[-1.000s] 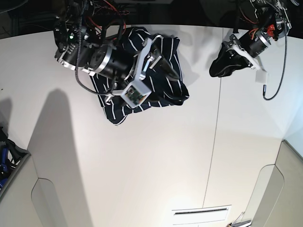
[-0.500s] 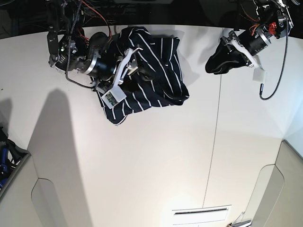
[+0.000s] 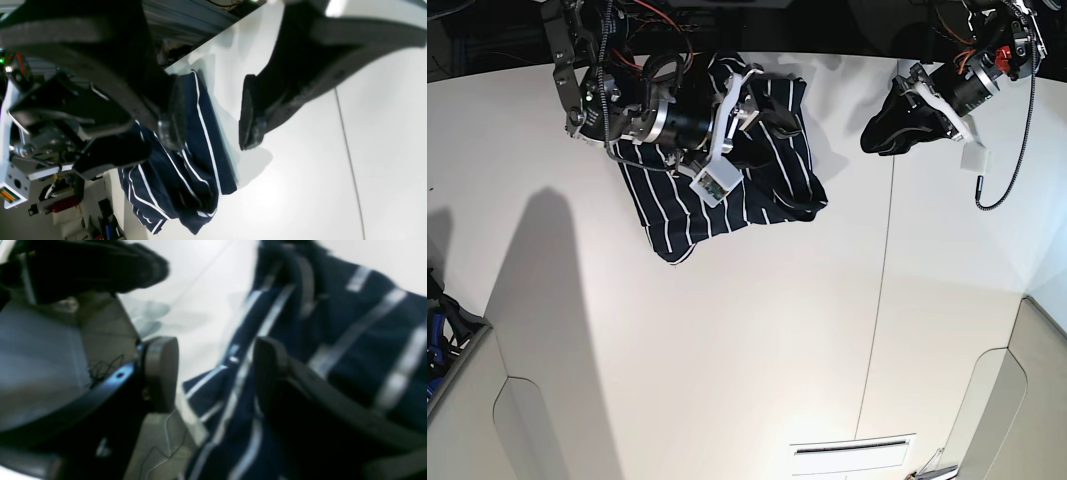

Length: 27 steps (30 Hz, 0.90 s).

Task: Fold the T-shirt properly
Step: 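Carry the lifted bundle with the right gripper and fold it over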

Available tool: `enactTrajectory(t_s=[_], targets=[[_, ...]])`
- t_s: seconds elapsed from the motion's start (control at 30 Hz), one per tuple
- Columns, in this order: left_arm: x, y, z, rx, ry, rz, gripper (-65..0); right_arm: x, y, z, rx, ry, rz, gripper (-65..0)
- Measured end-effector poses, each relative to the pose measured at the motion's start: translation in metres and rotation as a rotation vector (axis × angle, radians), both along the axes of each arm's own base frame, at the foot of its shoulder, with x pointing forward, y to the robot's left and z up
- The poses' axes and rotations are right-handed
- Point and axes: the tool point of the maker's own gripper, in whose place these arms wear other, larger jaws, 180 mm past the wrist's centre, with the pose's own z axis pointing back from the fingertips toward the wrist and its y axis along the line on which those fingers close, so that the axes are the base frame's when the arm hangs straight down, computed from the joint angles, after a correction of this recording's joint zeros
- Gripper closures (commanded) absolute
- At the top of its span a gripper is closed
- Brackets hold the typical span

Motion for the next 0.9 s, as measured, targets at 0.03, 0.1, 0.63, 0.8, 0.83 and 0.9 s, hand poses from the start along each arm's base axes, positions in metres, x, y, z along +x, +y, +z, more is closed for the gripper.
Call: enactTrajectory(t_s=[0.03,0.1,0.63,0.8,0.83,0.9], targets=[[0.0,0.0,0.0,0.0,0.0,0.0,-27.0,-0.002,0.004,0.001,0.005,0.002,0.008,-34.0],[0.0,0.0,0.0,0.0,0.0,0.0,-27.0,-0.007,0.011,0.003,0.015,0.004,0.028,-34.0],[0.0,0.001,0.0,0.001,0.0,0.002,-27.0,0.013,0.002,-0.016,-0.18,-0.106,-0.035,-34.0],[0.0,0.001,0.0,0.001,0.0,0.002,-27.0,0.027,-0.009,-0.019,-0.233,-0.144,-0.11,-34.0],[0.0,0.001,0.0,0.001,0.0,0.002,-27.0,0.028,-0.01,-0.02,-0.241,-0.145,-0.115,-34.0],[0.0,0.001,0.0,0.001,0.0,0.002,-27.0,0.029,-0.012,-0.021,-0.251,-0.146,-0.122,-34.0]])
